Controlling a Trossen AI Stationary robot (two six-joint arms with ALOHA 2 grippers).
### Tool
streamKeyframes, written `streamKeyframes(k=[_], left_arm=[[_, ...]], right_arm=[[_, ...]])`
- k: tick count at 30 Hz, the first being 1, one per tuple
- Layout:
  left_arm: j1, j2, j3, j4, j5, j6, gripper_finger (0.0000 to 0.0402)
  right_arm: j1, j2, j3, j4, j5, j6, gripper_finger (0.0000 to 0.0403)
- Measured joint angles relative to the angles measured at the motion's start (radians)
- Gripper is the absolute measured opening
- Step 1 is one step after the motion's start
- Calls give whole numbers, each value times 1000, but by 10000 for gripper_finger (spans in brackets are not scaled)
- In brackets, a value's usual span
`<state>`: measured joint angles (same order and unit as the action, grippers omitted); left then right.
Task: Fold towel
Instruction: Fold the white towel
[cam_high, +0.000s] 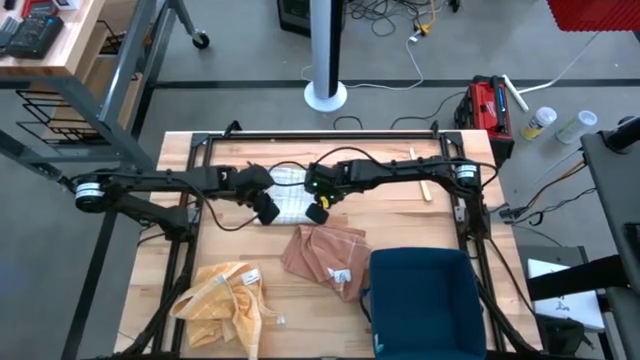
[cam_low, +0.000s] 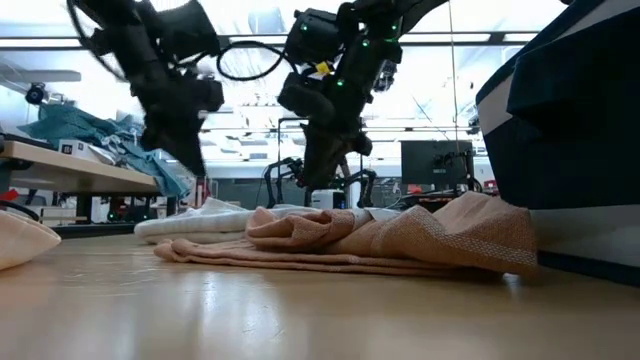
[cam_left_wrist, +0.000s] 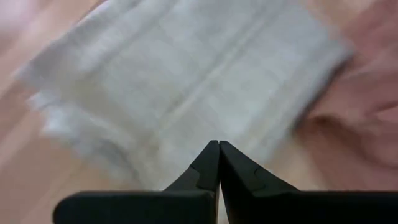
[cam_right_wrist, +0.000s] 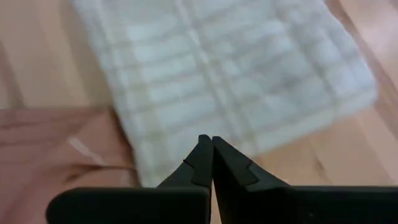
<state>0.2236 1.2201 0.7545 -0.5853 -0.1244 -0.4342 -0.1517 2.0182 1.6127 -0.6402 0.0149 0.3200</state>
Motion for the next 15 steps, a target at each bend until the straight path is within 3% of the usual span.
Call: streamKeyframes(k=[6, 15], left_arm=[[49, 92, -34, 51, -100, 26, 0], [182, 182, -75, 41, -103, -2, 0]], right_arm=[[15, 35, -2, 41, -26, 1, 0], [29, 107, -7, -14, -41, 20, 0]])
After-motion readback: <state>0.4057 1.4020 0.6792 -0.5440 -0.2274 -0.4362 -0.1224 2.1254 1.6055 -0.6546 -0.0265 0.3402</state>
